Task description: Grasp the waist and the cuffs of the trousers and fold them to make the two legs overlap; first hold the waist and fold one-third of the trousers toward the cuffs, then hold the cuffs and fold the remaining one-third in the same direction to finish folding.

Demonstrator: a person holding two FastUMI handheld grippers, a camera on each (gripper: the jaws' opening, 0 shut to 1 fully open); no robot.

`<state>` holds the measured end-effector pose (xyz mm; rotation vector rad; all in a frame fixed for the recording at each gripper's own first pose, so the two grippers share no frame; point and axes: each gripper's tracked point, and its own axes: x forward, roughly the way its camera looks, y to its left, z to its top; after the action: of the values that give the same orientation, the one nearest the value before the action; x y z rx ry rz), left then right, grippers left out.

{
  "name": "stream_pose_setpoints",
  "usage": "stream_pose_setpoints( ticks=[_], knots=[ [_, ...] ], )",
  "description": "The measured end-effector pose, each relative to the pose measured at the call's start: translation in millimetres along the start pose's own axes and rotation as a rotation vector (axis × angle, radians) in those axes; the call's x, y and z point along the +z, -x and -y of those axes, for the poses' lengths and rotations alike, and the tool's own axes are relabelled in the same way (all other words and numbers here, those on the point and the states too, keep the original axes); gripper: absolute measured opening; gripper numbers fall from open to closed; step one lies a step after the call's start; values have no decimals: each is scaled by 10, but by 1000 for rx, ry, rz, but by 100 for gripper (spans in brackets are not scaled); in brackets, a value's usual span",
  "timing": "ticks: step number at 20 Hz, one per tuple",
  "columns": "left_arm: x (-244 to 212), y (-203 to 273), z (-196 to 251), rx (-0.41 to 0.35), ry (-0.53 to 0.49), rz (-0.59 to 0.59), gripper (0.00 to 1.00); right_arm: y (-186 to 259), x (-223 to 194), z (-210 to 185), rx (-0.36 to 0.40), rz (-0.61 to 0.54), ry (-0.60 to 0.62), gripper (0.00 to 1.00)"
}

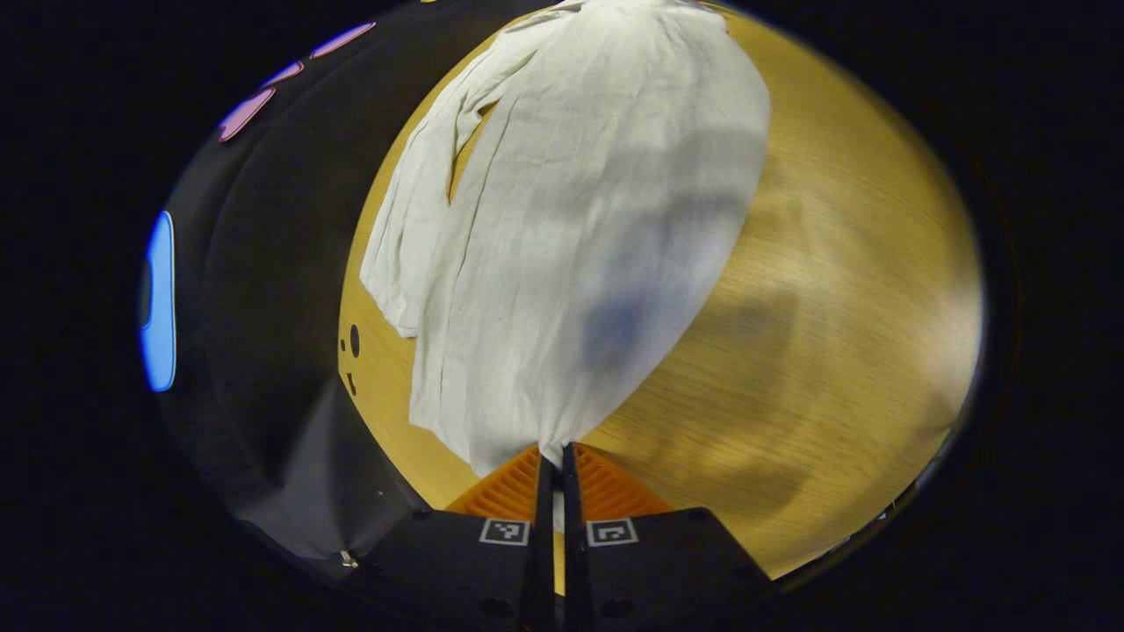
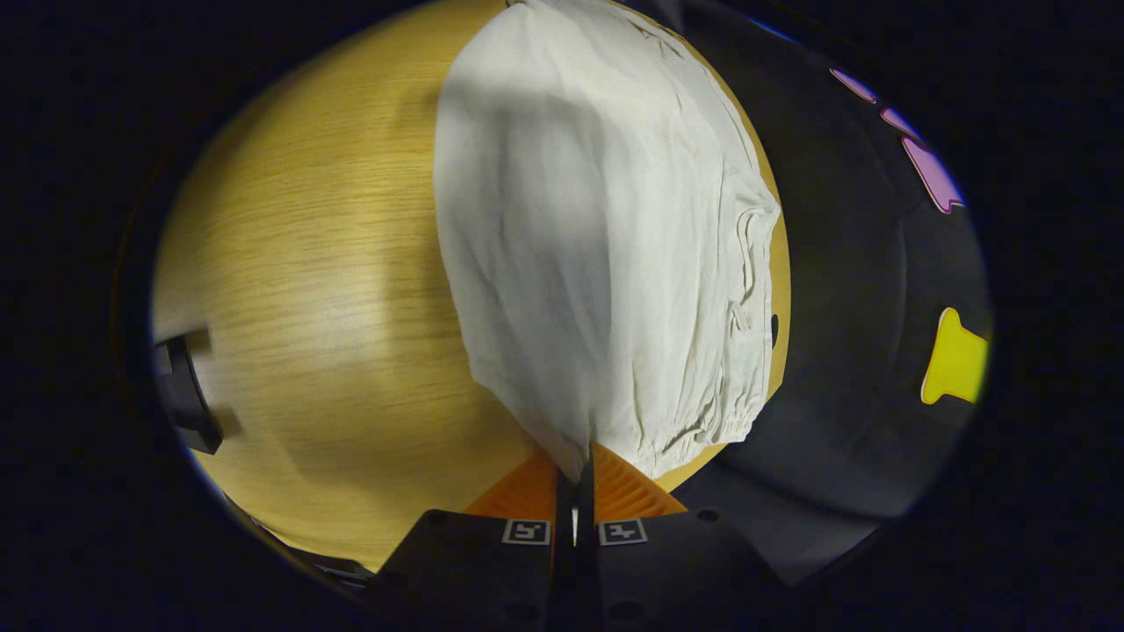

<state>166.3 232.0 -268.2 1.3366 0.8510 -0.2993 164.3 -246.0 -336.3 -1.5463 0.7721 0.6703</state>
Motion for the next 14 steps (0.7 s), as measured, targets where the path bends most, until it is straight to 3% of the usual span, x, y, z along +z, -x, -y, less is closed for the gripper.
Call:
stream_pose_setpoints(
  ticks=[7,9,14],
  knots=[
    [-81,166,61,43,76,-12,5,12,-58,36,43,-22,-75,5],
    [-36,346,98,21,189,31,5,101,-96,140,20,-16,-113,5],
    [57,637,-403,142,421,92,5,300,-85,579,-52,18,-253,5]
  ],
)
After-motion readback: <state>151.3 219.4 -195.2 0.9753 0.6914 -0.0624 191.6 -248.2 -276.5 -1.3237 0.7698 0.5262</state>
